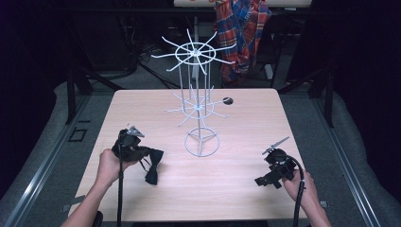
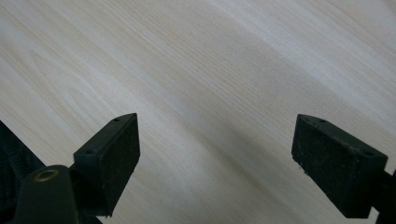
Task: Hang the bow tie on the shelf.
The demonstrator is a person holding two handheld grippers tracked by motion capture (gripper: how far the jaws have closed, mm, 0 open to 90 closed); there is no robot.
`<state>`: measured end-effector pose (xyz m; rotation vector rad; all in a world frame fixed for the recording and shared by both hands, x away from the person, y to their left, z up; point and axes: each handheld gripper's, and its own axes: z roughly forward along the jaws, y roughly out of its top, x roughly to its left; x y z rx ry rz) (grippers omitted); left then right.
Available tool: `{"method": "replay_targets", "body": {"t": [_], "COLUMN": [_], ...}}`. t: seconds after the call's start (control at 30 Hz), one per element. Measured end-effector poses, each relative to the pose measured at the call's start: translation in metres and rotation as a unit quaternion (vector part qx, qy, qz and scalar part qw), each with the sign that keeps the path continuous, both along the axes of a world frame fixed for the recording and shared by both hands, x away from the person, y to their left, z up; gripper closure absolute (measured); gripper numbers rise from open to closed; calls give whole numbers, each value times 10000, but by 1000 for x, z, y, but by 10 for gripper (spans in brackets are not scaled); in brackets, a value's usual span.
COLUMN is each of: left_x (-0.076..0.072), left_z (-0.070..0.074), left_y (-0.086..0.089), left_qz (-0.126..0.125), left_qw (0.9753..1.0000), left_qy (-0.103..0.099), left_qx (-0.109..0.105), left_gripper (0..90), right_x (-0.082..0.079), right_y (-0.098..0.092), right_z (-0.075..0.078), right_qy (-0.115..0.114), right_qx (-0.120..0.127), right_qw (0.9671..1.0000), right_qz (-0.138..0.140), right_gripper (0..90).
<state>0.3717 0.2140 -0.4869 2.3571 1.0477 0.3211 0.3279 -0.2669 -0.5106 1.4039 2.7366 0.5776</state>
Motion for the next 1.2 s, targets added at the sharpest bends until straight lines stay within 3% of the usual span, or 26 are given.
{"method": "replay_targets", "body": {"t": [0.4, 0.43, 0.57, 0.77, 1.07, 1.13, 1.2], "left_x": [-4, -5, -5, 0, 7, 9, 11], "left_z": [18, 22, 28, 36, 44, 46, 47], "left_y": [3, 2, 3, 3, -2, -1, 0], "left_qz": [155, 192, 242, 373, 590, 663, 709], "left_qw": [9986, 9977, 9963, 9952, 9948, 9945, 9943], "left_qy": [-496, -650, -829, -900, -804, -768, -750], "left_qx": [27, 26, 33, 53, 220, 253, 265], "left_gripper": [795, 795, 795, 796, 795, 796, 796], "right_x": [1, 1, 0, 0, 0, -1, 0], "right_y": [-1, -1, -1, -1, 0, 1, 0], "right_z": [0, 0, 0, 1, 0, -1, 1], "right_qy": [40, 42, 30, 43, 20, -48, 6], "right_qx": [7, 4, 1, -19, -9, 60, -9], "right_qw": [10000, 10000, 10000, 10000, 10000, 9999, 10000], "right_qz": [51, 50, 5, 30, 1, -123, -27], "right_gripper": [151, 151, 151, 151, 151, 151, 151]}}
